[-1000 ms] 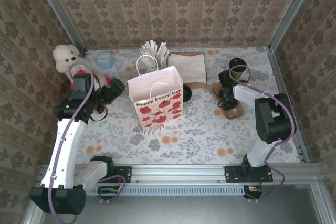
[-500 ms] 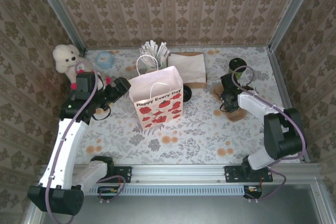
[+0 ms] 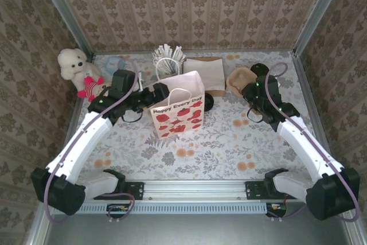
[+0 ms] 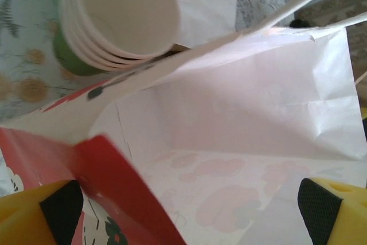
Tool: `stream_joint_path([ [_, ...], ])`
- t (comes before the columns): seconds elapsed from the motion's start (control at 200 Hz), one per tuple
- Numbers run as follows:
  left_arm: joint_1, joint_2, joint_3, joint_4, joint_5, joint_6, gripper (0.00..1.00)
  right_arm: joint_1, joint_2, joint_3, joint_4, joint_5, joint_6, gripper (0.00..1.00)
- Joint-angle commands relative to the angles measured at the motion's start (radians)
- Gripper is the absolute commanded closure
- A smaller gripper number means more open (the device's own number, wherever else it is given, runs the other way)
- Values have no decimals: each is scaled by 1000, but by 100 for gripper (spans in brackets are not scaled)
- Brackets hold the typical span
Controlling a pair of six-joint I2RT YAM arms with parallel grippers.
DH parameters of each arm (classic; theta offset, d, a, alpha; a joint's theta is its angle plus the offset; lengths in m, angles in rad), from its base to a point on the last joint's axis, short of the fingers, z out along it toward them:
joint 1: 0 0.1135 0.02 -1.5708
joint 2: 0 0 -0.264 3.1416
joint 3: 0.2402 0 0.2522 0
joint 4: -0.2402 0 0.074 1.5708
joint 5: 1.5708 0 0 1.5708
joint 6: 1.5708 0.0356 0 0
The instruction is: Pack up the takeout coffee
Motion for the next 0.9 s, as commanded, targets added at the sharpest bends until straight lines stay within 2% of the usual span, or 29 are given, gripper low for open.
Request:
stream_joint_path([
  [0.0,-49,45,79,43,43,60,0,4,-16,57,29,-115,-160,92],
  [0.17,-40,16,109,-42,-10,154,0,3,3,179,-22,-238,-288,89],
  [0.32,1,-41,120,-100,-14,248,0,3,26,294,-63,-362,-368,96],
  [0.445,7,-53,165,-134,-85,325,0,3,74,408,-84,-559,-415,98],
  [0.515,8,-42,187,-102,-83,358,0,5,125,481,-106,-690,-419,98],
  [0.615,5,-21,220,-55,-49,398,0,11,189,564,-94,-832,-374,98],
  [0.675,-6,-17,239,-62,-76,426,0,19,222,598,-76,-894,-328,98],
  [0.78,-7,-12,264,-139,-191,378,0,45,271,672,-107,-969,-276,97],
  [0.895,-3,-15,229,-127,-186,247,0,92,320,701,-97,-1004,-215,95],
])
